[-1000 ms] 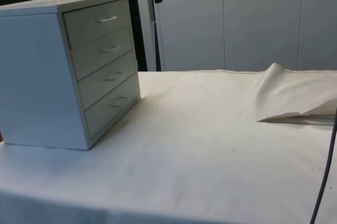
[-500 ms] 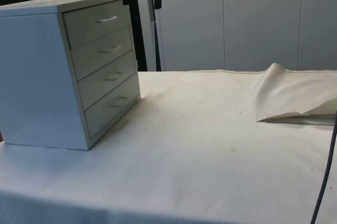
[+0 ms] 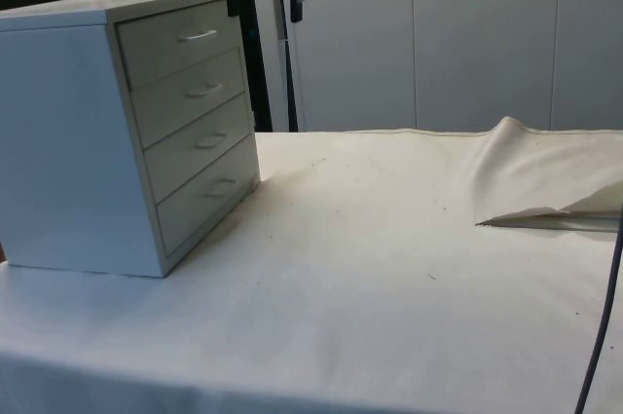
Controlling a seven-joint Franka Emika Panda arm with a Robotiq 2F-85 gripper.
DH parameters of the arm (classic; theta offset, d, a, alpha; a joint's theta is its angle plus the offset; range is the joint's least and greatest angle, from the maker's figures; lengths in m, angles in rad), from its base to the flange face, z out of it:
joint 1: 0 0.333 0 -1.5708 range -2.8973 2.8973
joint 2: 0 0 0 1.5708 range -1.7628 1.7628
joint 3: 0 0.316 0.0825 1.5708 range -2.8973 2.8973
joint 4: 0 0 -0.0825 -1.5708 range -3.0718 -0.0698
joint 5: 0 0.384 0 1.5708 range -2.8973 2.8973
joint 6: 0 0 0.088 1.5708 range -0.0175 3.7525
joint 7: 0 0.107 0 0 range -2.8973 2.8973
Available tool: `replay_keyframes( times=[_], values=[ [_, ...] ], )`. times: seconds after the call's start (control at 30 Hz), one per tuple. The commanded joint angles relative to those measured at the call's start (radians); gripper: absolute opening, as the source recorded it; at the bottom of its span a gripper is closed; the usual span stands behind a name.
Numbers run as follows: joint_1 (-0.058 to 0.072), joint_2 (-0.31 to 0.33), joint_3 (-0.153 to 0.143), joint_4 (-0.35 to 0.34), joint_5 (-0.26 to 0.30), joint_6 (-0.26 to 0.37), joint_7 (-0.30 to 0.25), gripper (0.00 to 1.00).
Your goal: Open the drawer, then close it.
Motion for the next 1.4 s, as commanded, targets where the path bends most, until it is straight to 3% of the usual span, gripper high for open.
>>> replay_keyframes(
  times=[0.0, 0.1, 0.13, 0.3, 0.4, 0.7, 0.73, 0.83, 1.0, 1.03, 1.17, 1.27, 1.37],
  values=[
    [0.002, 0.000, -0.001, -0.006, 0.005, 0.020, -0.019, 1.00],
    [0.001, 0.002, -0.002, -0.008, 0.005, 0.024, -0.049, 1.00],
    [0.000, 0.001, 0.000, -0.006, 0.000, 0.009, -0.037, 1.00],
    [-0.003, 0.003, -0.012, -0.007, 0.004, 0.040, -0.090, 1.00],
    [-0.001, 0.002, -0.017, -0.007, 0.000, 0.036, -0.092, 1.00],
    [-0.005, -0.006, -0.031, -0.017, -0.003, 0.106, -0.111, 1.00],
    [-0.003, 0.000, -0.029, -0.010, -0.001, 0.082, -0.107, 1.00],
    [-0.006, -0.008, -0.044, -0.025, 0.005, 0.138, -0.121, 1.00],
    [-0.005, 0.000, -0.065, -0.030, 0.027, 0.177, -0.143, 1.00],
    [-0.005, 0.000, -0.060, -0.028, 0.013, 0.158, -0.128, 1.00],
    [-0.003, 0.021, -0.080, -0.017, 0.059, 0.209, -0.172, 1.00],
    [-0.005, 0.025, -0.080, -0.015, 0.058, 0.212, -0.171, 1.00],
    [-0.004, 0.052, -0.082, -0.003, 0.094, 0.246, -0.204, 1.00]
  ],
)
